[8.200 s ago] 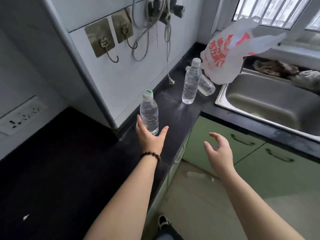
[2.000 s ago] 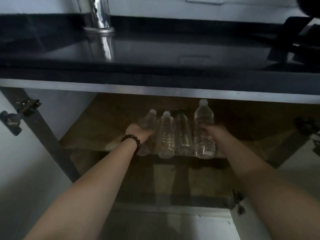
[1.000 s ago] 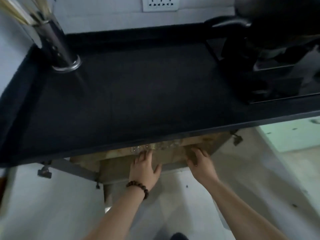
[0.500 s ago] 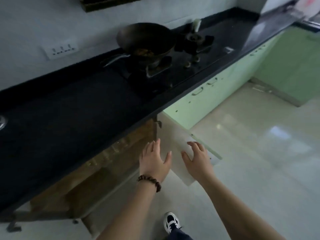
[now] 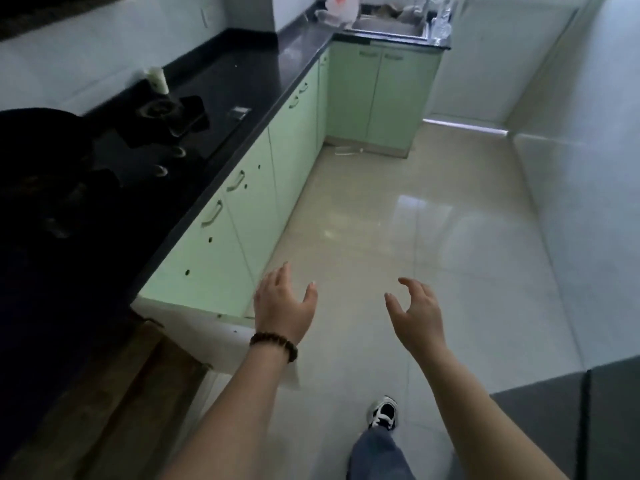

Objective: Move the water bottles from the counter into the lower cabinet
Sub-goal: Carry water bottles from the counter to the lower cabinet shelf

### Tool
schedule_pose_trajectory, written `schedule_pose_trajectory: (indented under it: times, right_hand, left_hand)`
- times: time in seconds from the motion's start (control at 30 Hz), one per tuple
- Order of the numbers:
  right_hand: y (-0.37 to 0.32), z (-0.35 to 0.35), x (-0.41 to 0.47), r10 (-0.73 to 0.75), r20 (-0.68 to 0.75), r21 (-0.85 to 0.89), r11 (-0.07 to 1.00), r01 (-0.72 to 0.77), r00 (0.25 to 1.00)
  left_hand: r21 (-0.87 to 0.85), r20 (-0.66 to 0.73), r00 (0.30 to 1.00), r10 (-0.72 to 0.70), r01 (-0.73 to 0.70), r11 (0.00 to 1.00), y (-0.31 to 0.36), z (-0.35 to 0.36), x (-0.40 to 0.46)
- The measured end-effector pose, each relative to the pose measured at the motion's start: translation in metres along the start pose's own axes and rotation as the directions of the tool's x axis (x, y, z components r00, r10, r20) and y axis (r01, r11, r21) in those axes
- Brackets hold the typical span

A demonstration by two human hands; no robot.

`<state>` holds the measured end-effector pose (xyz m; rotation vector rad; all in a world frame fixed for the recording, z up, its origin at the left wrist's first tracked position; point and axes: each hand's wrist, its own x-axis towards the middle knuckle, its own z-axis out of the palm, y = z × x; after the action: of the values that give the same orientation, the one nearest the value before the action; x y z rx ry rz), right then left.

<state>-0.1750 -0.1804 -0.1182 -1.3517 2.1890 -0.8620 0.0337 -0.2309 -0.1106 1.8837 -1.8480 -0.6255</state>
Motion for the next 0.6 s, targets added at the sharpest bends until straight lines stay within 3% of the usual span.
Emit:
schedule_pose_trajectory:
  times: [0.4,0.6]
  right_hand:
    - [0.063,-0.071,0.236,0.067,-0.041,0.037,0.997,-0.065,0.997]
    - [0.061,-0.08,0.34,0.053,-0.018,0.039,0.998,-0.053,0.998]
  left_hand:
    - [0.054,0.067,0.991,0.113,-0.117,0.992,0.165,0.115,0.192]
    - [0.084,0.052,0.993,0.108,-0.112,0.99,0.204,0.136,0.277]
